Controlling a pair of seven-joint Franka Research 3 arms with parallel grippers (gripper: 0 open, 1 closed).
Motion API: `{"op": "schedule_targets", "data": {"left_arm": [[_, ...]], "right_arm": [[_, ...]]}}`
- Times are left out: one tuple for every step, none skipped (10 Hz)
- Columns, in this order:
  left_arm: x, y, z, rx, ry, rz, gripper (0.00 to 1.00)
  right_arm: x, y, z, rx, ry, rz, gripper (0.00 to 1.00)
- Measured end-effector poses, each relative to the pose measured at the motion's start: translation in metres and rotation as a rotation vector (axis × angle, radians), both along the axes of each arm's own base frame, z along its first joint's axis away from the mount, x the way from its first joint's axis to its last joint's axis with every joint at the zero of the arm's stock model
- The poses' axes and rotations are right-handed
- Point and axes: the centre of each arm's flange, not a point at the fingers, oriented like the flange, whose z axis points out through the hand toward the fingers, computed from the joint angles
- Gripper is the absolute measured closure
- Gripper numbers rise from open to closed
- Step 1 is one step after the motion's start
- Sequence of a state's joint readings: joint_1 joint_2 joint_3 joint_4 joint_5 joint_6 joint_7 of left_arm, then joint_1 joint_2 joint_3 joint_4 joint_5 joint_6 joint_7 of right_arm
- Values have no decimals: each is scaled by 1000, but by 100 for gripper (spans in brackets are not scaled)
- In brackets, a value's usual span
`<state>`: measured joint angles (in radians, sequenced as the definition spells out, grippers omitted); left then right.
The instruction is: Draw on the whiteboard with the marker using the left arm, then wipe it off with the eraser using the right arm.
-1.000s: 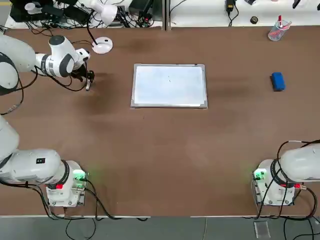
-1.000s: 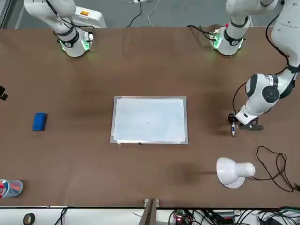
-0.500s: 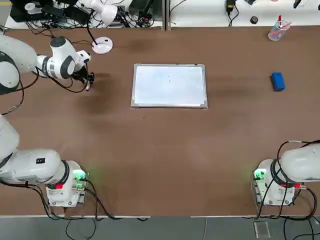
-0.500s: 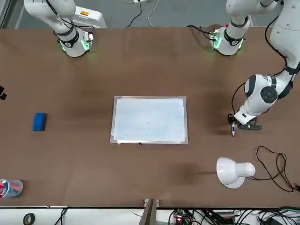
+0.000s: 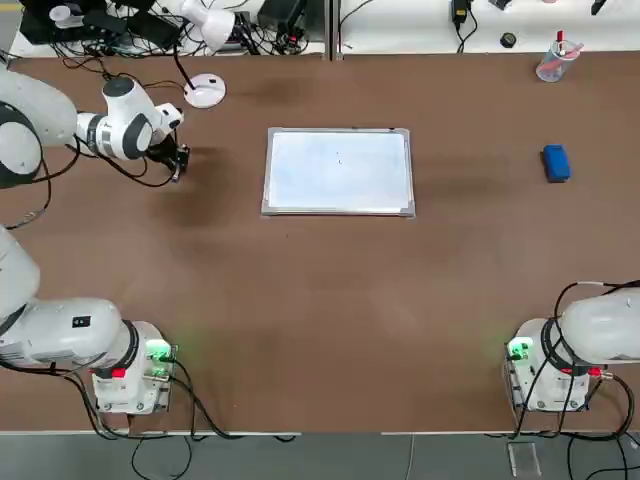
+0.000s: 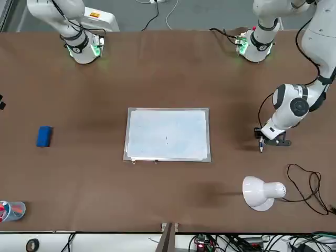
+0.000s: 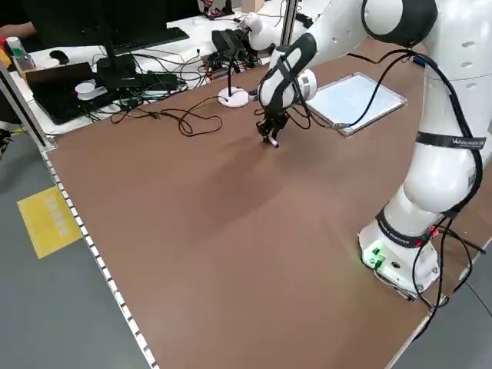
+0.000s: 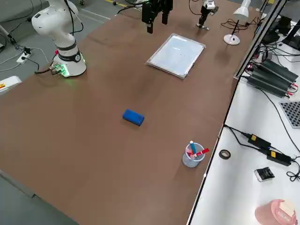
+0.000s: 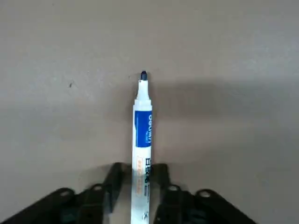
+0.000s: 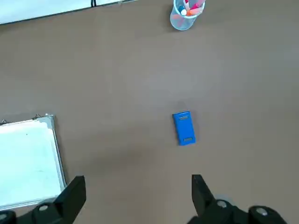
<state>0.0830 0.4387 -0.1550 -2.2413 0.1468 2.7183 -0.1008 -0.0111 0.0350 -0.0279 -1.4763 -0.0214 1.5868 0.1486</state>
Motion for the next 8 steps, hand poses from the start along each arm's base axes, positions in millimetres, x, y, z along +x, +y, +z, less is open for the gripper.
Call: {"op": "schedule_targets", "data": {"left_arm": [[0, 0, 0, 0, -1, -1, 82], [1, 0, 1, 0, -2, 0, 83], [1, 0, 1, 0, -2, -1, 83], [2, -2, 3, -1, -7, -2, 83], [5, -4, 7, -2, -11, -3, 83], [8, -10, 16, -3, -5, 3, 83], [12, -24, 29, -8, 16, 23, 83], [17, -46, 48, -17, 45, 52, 83]], "right_arm": [[0, -1, 0, 0, 0, -1, 0], [0, -1, 0, 0, 0, -1, 0], [0, -1, 0, 0, 0, -1, 0], [0, 0, 0, 0, 0, -1, 0], [0, 0, 0, 0, -1, -1, 0], [0, 0, 0, 0, -3, -1, 0], [0, 0, 0, 0, -3, -1, 0], [0, 0, 0, 0, -5, -1, 0]]}}
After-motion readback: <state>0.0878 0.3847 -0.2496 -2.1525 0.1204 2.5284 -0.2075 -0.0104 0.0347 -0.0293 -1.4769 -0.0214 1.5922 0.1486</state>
